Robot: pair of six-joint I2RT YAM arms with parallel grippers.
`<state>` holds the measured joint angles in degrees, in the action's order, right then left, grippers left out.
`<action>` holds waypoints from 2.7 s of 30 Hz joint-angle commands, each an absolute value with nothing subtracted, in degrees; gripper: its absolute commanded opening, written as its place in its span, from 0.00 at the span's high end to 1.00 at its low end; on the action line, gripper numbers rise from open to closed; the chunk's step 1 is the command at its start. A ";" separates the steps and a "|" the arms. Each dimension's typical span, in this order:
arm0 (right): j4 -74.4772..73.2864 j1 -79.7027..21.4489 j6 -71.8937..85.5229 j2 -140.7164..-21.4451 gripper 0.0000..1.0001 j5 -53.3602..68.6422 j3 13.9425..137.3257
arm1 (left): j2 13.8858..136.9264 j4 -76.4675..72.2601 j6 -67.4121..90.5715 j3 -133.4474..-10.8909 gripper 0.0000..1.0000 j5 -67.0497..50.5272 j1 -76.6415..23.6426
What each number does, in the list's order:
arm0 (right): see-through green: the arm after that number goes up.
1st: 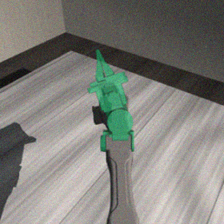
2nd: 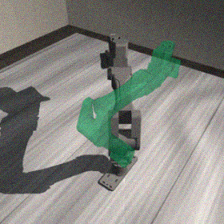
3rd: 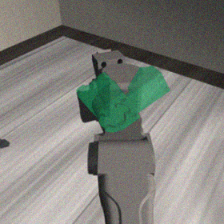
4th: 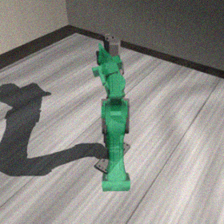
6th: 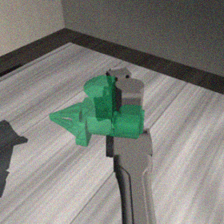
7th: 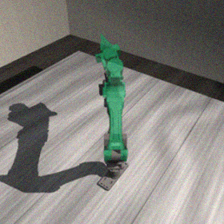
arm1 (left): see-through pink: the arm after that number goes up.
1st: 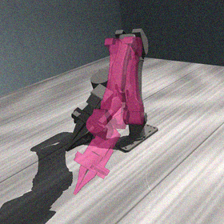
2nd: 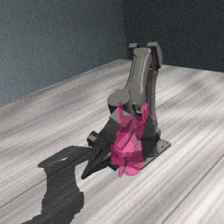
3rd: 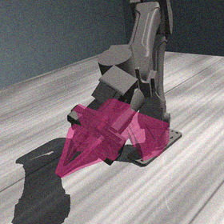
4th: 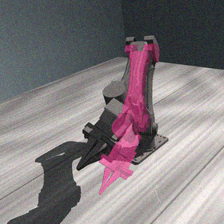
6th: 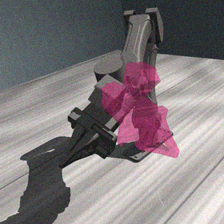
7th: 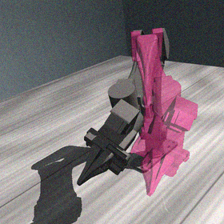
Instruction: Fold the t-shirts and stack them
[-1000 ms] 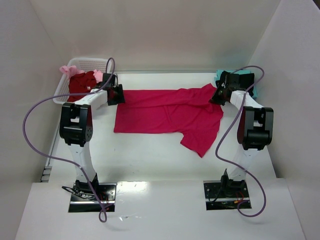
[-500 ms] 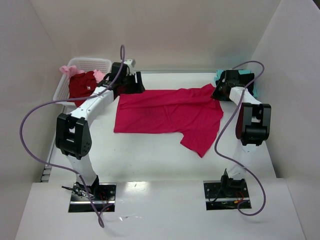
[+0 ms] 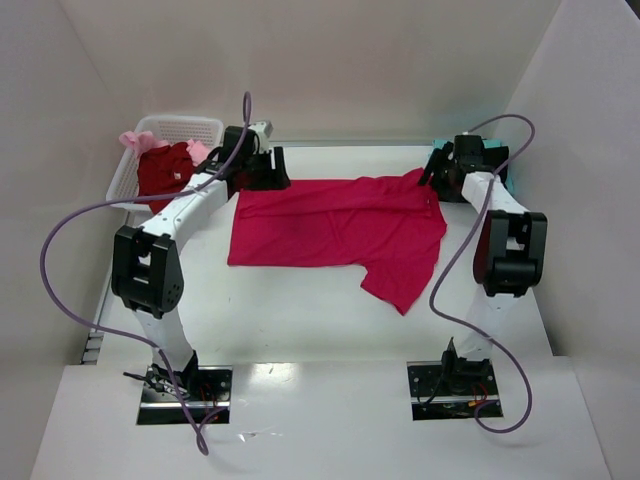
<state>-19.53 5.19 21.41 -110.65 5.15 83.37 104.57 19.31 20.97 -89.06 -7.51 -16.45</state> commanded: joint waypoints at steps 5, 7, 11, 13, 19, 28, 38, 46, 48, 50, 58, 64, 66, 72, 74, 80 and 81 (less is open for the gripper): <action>-16.62 1.68 20.57 -96.86 0.25 8.53 77.52 | 106.08 16.97 19.78 -90.53 0.24 -12.74 -16.44; -17.67 -0.70 20.57 -98.95 0.29 8.53 77.52 | 108.54 16.96 19.78 -91.14 0.23 -11.53 -16.44; -16.62 -5.09 21.09 -100.81 0.38 6.95 74.89 | 112.66 16.96 19.78 -93.24 0.23 -7.30 -15.91; -15.30 -6.32 21.62 -101.51 0.38 6.15 74.10 | 114.25 16.96 19.78 -94.38 0.23 -7.29 -15.39; -15.29 -7.12 21.62 -105.46 0.41 3.08 73.56 | 118.65 17.49 18.98 -98.70 0.22 -7.13 -14.85; -14.68 -7.65 19.96 -111.79 0.46 -0.18 77.77 | 122.87 18.54 19.51 -100.28 0.08 -1.06 -14.33; -15.37 -8.17 19.42 -116.62 0.48 -0.70 82.44 | 124.45 20.13 20.04 -100.28 0.04 5.00 -14.33; -15.38 -8.70 18.90 -117.16 0.49 -1.85 84.98 | 125.51 21.18 20.04 -100.28 0.03 8.70 -14.33; -16.61 -8.70 18.90 -117.69 0.52 -1.85 85.69 | 126.04 21.18 20.04 -100.28 0.03 8.70 -14.33; -16.61 -8.70 18.90 -118.30 0.52 -1.23 86.22 | 126.56 21.18 20.04 -100.28 0.03 8.70 -14.33; -16.61 -9.76 18.90 -118.30 0.53 -1.23 85.17 | 128.23 21.18 20.04 -100.90 0.03 8.17 -14.33; -16.08 -10.28 18.90 -118.30 0.53 -1.23 83.06 | 128.76 21.18 20.04 -100.90 0.03 7.65 -14.33; -16.08 -10.28 18.90 -118.30 0.53 -1.23 83.06 | 129.29 21.18 20.04 -100.90 0.03 7.65 -14.33; -16.08 -10.28 18.90 -118.83 0.53 -1.23 83.06 | 129.81 21.18 20.04 -101.43 0.03 7.65 -14.33; -16.61 -10.28 18.90 -119.53 0.53 -1.23 83.58 | 129.81 21.18 20.04 -101.43 0.03 7.65 -14.33; -17.14 -10.28 18.90 -120.59 0.56 -1.23 84.73 | 129.81 21.18 20.04 -101.43 0.03 7.12 -14.33; -17.14 -10.28 18.90 -120.59 0.56 -1.23 85.25 | 129.81 21.18 19.52 -101.43 0.03 7.12 -14.33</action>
